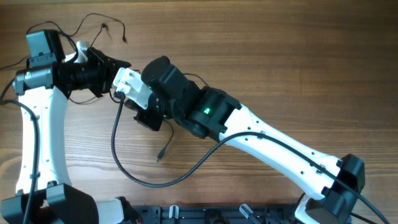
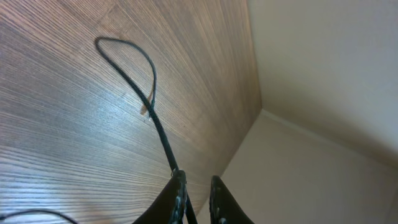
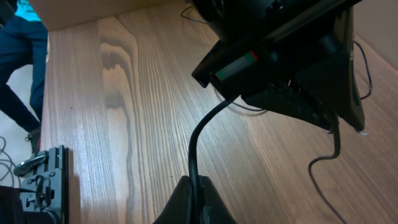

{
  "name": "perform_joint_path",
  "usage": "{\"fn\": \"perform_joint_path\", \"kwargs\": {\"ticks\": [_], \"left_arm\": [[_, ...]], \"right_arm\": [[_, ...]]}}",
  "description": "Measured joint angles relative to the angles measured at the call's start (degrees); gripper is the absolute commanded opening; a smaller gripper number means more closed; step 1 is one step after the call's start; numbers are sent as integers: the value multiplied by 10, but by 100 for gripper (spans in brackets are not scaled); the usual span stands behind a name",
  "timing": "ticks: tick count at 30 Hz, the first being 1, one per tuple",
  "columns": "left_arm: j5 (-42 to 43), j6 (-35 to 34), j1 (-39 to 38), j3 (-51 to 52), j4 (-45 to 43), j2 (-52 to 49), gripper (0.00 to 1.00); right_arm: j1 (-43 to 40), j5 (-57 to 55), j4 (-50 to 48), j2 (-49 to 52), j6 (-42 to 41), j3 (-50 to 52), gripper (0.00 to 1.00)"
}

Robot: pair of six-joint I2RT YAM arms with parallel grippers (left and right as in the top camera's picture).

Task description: Untangle cables

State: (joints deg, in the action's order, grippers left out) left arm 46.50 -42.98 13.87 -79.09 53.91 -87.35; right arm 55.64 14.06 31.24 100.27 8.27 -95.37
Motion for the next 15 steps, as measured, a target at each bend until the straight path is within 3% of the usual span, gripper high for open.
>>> {"fn": "perform_joint_path", "kwargs": {"ticks": [1,3,9,11,13,15], "left_arm": [[-5,0,0,0,0,0,9],[-28,0,0,0,0,0,4],[-126,16,19,-1,3,8,4],[-149,21,25,-5,3,27,4],[-169,24,31,-11,3,51,4],[-206,35,37,-16,4,70,4]], "right_arm": [[0,-3,0,0,0,0,4],[0,-31,0,0,-9,0,15],[-2,-174,48,-15,-31,0,15],[-6,-190,48,-16,-46,0,38],[-19,-199,50,-16,-70,0,53],[-34,-202,58,-16,-88,0,53]]}}
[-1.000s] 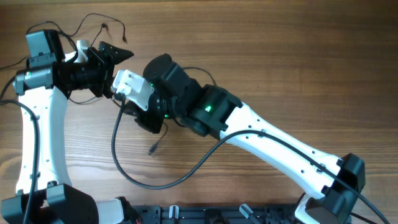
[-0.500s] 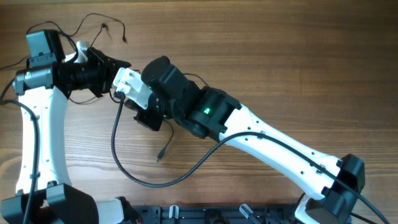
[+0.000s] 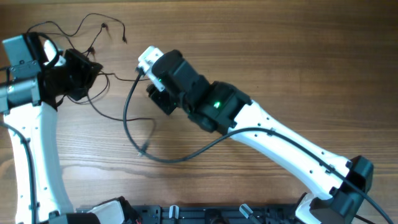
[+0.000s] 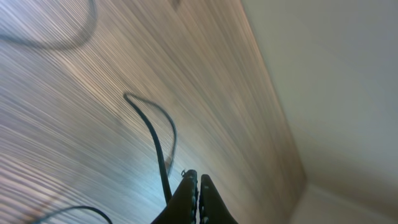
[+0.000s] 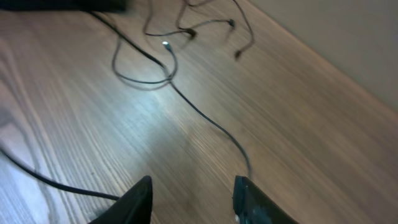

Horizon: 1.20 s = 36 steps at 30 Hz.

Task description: Untangle cables

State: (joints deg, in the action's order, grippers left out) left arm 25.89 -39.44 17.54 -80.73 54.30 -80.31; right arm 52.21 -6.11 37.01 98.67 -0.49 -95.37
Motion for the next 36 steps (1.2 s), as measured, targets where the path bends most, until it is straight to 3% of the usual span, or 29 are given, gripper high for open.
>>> {"fn": "perform_joint_path", "kwargs": {"ticks": [6,11,16,21,23,24,25,27,28,34,36], "left_arm": [[-169,25,53,-14,12,76,4],[-320,33,115,-17,21,82,4],[-446,36,179,-17,4,39,4],[-493,37,256,-17,-71,-47,7],[-499,38,280,-17,-111,-81,13],[-501,40,298,-17,-144,-112,24],[-501,40,308,-17,-154,-126,41],[-501,43,330,-18,-193,-160,95],[-502,44,337,-18,-203,-175,100],[-490,45,343,-18,-209,-213,100],[-446,75,343,-18,-243,-213,100]], "right_arm": [[-42,20,24,0,-17,0,54],[-43,27,25,0,-19,0,55],[-43,27,29,0,-19,0,55],[-43,31,33,0,-19,0,56],[-43,31,34,0,-19,0,57],[-43,31,35,0,-19,0,57],[-43,31,35,0,-19,0,58],[-43,31,35,0,-19,0,59],[-43,31,35,0,-19,0,59],[-43,31,35,0,-19,0,59],[-43,31,41,0,-19,0,60]]}}
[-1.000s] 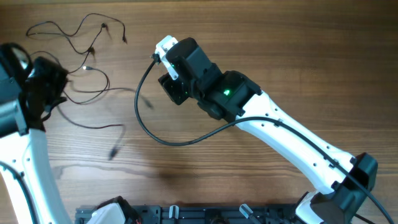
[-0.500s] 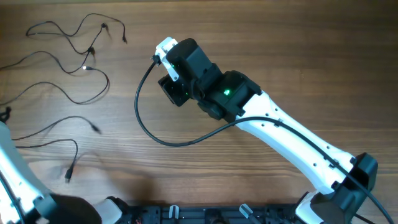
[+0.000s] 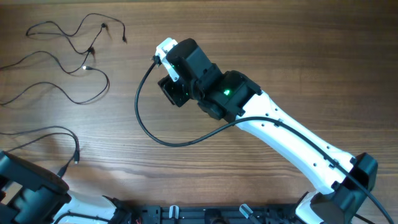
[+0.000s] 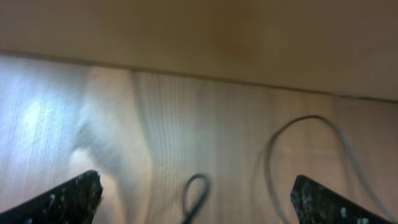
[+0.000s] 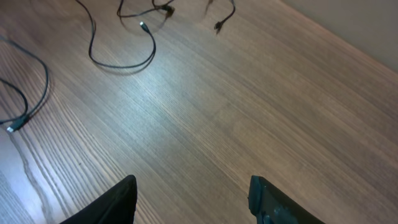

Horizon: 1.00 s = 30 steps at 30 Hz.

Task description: Untangle cables

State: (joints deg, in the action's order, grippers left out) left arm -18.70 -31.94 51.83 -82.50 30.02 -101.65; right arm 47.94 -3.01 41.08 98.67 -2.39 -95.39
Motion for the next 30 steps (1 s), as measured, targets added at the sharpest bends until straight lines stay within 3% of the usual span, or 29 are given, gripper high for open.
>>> {"fn": "perform_joint_path", "kwargs": {"ticks": [5,14,18,23,26,28,30], "left_arm": [[12,44,0,-1,-126,0,100],[10,60,0,-1,-176,10,100],[-96,90,-1,-3,-104,15,100],[-196,61,-1,-4,-17,14,100],[-148,50,-2,-5,63,13,90],[-80,48,-4,0,96,11,73],[-21,44,-10,22,118,10,73]], "right_arm": [[0,0,4,0,0,0,60],[0,0,4,0,0,0,61],[0,0,2,0,0,0,61],[0,5,12,0,0,0,61],[0,17,9,0,0,0,61],[0,18,9,0,0,0,62],[0,19,9,0,0,0,62]]}}
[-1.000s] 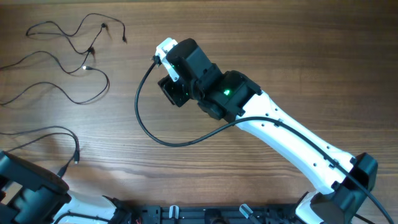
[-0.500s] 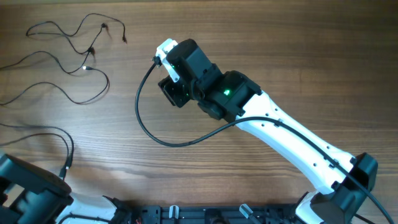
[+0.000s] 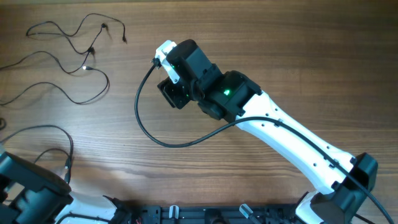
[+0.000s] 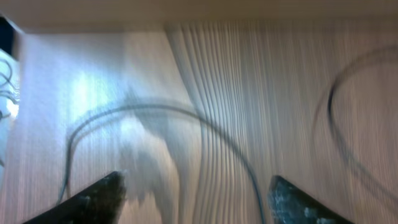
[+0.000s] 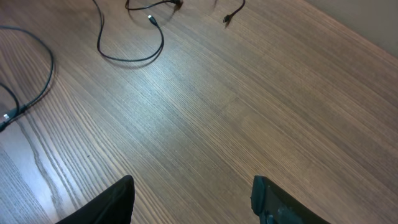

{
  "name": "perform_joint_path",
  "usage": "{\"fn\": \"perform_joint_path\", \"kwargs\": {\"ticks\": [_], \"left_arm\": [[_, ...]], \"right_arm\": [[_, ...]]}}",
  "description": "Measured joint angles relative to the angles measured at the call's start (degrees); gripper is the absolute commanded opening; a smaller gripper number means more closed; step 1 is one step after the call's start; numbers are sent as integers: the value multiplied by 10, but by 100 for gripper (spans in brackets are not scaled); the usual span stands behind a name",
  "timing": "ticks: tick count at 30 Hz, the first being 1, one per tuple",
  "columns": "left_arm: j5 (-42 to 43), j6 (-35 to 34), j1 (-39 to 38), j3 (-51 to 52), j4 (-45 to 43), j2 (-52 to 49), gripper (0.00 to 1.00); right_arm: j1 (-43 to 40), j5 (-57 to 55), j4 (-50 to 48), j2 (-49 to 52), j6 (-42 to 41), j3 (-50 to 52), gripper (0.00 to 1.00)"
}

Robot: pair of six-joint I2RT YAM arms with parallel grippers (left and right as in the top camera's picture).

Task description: Untangle cables

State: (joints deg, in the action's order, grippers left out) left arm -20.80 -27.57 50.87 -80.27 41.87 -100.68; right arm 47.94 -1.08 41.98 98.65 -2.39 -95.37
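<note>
Two cables lie apart on the wooden table. A thin black cable with small plugs winds across the far left; the right wrist view has its loop. A thicker black cable arcs at the near left, its plug end beside my left arm. In the blurred left wrist view this thicker cable curves under my left gripper, which is open and empty. My right gripper hangs open and empty over bare wood near the middle.
The right arm's own black lead loops over the table below its wrist. The left arm's base fills the near-left corner. A black rail runs along the front edge.
The thicker cable's plug end has shifted a little to the left and nearer the left arm. The left wrist now looks down on that cable's arc. The right arm has hardly moved.
Both grippers were shut on black cable close together at the far left. Then the left one, still shut on cable, was further left and the right one was open. Later both were open, the left arm was back at the near-left corner, and the cables lay apart, as now.
</note>
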Motion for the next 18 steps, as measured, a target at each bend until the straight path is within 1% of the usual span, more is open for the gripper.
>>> {"fn": "perform_joint_path", "kwargs": {"ticks": [3,4,7,8,9,11,14,16,18], "left_arm": [[39,0,-22,39,18,-18,85],[45,-2,-31,52,17,-25,93],[40,-2,-56,64,18,-32,100],[38,-5,-58,63,28,-29,100],[34,-16,-58,62,56,-18,100],[47,-39,-57,61,88,28,100],[175,-61,-56,52,131,119,100],[212,-85,-56,49,150,128,100],[202,-181,-51,49,212,128,100]], "right_arm": [[0,0,0,0,0,0,66],[0,0,0,0,0,0,67],[0,0,0,0,0,0,68],[0,0,0,0,0,0,68],[0,0,0,0,0,0,68],[0,0,-6,0,0,0,69],[0,0,-19,0,0,0,71],[0,1,-22,0,0,0,71],[0,2,-17,0,0,0,71]]}}
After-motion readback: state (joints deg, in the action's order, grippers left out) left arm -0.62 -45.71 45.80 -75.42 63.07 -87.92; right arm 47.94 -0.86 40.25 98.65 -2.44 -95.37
